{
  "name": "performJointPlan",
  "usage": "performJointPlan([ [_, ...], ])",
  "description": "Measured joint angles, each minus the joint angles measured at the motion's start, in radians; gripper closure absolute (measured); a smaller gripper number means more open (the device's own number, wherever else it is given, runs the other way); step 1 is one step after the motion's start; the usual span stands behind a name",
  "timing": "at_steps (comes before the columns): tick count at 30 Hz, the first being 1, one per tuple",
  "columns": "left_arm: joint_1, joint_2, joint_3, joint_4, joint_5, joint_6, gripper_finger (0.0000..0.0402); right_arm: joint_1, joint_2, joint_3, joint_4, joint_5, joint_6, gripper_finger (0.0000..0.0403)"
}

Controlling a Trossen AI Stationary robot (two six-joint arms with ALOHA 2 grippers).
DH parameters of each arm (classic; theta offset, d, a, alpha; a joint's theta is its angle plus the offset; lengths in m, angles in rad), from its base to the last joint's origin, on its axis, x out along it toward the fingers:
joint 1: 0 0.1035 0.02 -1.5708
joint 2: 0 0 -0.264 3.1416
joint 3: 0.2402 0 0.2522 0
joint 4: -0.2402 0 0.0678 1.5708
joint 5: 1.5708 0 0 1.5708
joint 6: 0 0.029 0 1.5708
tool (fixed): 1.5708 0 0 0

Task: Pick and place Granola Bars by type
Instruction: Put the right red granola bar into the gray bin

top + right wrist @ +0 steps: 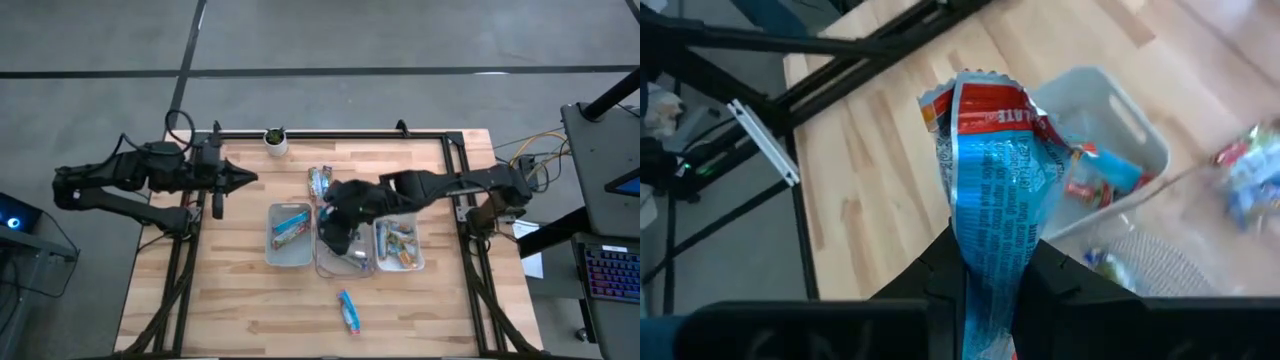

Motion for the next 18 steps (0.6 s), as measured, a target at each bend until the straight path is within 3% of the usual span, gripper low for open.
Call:
performJointPlan([
  [18, 0.000, -0.056, 0.000, -0.040, -0.102, -0.009, 0.0401, -0.130, 0.011, 0.000, 0.176, -0.037, -0.282, 0.0360],
])
